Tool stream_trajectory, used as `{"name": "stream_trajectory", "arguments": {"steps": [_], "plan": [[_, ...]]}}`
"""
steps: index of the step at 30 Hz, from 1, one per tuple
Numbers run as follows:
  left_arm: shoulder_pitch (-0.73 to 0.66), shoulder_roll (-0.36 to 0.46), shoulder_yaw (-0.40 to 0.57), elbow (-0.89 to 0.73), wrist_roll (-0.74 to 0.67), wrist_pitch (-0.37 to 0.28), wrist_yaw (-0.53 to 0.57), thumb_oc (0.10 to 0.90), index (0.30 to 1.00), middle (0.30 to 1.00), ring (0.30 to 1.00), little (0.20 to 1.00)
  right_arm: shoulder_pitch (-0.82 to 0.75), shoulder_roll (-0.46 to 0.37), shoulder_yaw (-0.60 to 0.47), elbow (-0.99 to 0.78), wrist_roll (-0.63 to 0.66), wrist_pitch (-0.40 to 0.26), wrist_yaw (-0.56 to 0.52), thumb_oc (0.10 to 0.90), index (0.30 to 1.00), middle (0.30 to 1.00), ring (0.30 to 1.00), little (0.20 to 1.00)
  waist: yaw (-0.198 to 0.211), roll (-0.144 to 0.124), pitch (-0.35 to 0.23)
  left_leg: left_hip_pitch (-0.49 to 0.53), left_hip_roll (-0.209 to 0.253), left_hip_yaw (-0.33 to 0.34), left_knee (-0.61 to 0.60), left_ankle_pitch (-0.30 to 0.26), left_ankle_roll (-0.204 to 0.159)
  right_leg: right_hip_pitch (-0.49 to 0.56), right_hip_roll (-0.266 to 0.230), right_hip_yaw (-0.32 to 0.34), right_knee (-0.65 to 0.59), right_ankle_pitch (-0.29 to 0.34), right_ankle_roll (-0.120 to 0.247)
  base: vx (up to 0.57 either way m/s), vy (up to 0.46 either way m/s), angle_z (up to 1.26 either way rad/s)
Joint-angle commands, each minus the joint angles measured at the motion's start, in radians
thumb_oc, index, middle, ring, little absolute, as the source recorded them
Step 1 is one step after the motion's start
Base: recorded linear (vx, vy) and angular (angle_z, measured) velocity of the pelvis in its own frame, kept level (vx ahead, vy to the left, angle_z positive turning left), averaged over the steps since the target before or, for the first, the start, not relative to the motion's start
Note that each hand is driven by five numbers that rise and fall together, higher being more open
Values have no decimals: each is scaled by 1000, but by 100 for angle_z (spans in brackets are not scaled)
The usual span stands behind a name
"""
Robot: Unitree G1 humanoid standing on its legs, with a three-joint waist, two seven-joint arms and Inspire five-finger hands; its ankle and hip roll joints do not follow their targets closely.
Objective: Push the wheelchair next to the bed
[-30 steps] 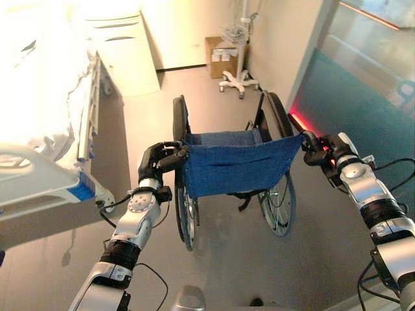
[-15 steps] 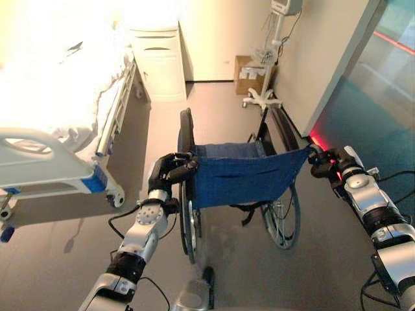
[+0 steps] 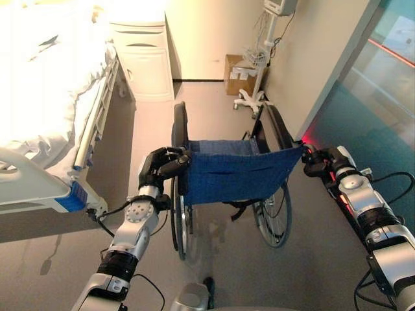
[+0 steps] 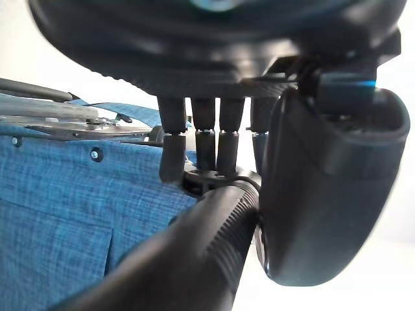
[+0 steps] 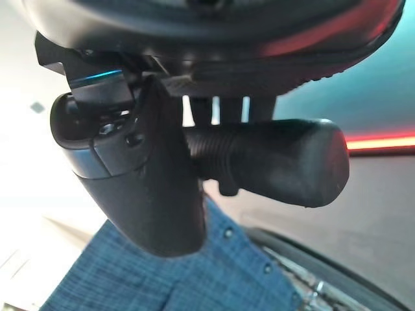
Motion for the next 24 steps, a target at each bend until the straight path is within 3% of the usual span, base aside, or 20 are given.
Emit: {"name": "stream_trajectory", "arguments": {"steps": [1,3,6,9,10,13,14,16,18,20,21,22,24], "plan": [[-3,58,-43,110,87,36,27,400,300,300,300,300,6,32,125,-1,-52,-84,107,400,300,300,300,300,-6,29,32,-2,27,-14,12,-44,-108,-60,15,9,-235,331,-19,311,-400,15],[-40,67,-66,131,87,60,1,400,300,300,300,300,-17,38,132,36,-18,-73,98,400,300,300,300,300,-30,17,39,24,24,-40,22,-93,-112,-92,-27,68,-402,426,8,322,-381,43],[-59,60,-85,151,107,77,-23,400,300,300,300,300,-16,45,135,7,-4,-32,83,400,300,300,300,300,-54,8,27,34,30,-82,49,-149,-115,-113,-54,125,-489,462,31,372,-413,80],[-54,51,-82,156,118,93,-28,400,300,300,300,300,-12,40,134,-44,22,5,82,400,300,300,300,300,-66,-3,14,21,41,-96,97,-159,-129,-96,-19,131,-473,405,29,254,-342,64],[-61,47,-79,163,111,124,-27,400,300,300,300,300,-15,35,127,-70,57,34,94,400,300,300,300,300,-83,-5,4,18,68,-94,134,-166,-137,-97,18,138,-416,333,13,245,-316,47],[-88,39,-93,190,91,150,-30,400,300,300,300,300,-13,32,134,-89,64,49,104,400,300,300,300,300,-119,-19,-10,30,123,-72,185,-164,-159,-114,38,131,-362,287,-15,276,-337,74],[-112,28,-112,214,70,162,-15,400,300,300,300,300,-3,26,139,-88,76,48,116,400,300,300,300,300,-139,-24,-14,18,183,-38,268,-78,-190,-96,59,98,-362,268,-53,249,-371,79],[-138,9,-125,247,62,157,-10,400,300,300,300,300,4,19,145,-72,80,30,118,400,300,300,300,300,-155,-29,-7,-20,216,-9,379,-39,-195,-68,79,83,-371,255,-83,238,-358,70],[-163,-9,-141,287,46,139,5,400,300,300,300,300,6,21,148,-39,80,-7,121,400,300,300,300,300,-171,-23,-3,-30,218,24,464,-59,-201,-36,104,68,-368,219,-104,309,-259,74],[-168,-12,-141,299,43,132,7,400,300,300,300,300,1,23,148,-30,80,-13,123,400,300,300,300,300,-174,-21,-1,-30,214,34,477,-58,-202,-27,113,62,-365,209,-112,166,-119,37],[-175,-14,-139,310,38,127,9,400,300,300,300,300,-4,29,149,-27,77,-14,124,400,300,300,300,300,-173,-25,0,-48,186,35,460,-40,-187,-22,117,60,-368,211,-125,176,-113,-3],[-174,-15,-134,315,35,126,15,400,300,300,300,300,-11,41,157,-22,73,-14,123,400,300,300,300,300,-160,-19,4,-45,129,2,418,-72,-174,-10,132,76,-365,205,-118,256,-144,4],[-167,-19,-125,321,37,119,16,400,300,300,300,300,-22,61,165,-8,73,-13,117,400,300,300,300,300,-143,-8,10,-52,93,11,339,-55,-177,37,167,82,-378,190,-118,301,-106,17]]}}
